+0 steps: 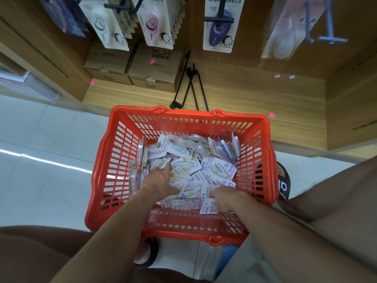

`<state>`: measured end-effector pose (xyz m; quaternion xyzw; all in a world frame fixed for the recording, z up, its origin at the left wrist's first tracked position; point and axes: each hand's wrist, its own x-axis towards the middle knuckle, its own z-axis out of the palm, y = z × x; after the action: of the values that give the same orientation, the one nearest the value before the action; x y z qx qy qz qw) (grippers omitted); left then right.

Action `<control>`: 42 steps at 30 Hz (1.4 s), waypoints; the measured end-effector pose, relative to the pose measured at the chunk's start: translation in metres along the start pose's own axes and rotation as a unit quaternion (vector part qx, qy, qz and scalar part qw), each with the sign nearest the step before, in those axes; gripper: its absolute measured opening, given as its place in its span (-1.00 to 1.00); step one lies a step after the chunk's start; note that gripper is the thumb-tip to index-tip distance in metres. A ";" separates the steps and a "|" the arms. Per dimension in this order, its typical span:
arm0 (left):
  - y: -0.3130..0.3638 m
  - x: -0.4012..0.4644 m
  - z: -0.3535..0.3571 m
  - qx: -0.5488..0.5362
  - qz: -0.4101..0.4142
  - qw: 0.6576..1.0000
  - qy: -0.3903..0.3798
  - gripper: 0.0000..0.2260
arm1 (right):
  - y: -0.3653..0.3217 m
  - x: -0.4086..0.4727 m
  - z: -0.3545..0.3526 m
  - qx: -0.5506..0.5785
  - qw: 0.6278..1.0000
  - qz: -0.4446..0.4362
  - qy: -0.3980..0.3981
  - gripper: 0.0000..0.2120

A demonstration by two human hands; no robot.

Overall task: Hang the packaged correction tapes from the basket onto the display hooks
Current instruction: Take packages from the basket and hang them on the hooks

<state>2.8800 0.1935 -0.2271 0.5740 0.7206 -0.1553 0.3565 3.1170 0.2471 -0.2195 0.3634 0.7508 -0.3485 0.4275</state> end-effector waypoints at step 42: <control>0.083 -0.168 -0.285 -0.573 0.190 0.737 0.304 -0.72 | -0.037 -0.254 -0.218 0.619 0.653 -0.378 0.215 -0.54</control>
<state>2.8771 0.2775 0.1034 0.4034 0.6193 0.5403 0.4023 3.0953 0.3476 0.1012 0.2934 0.5041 -0.7762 -0.2394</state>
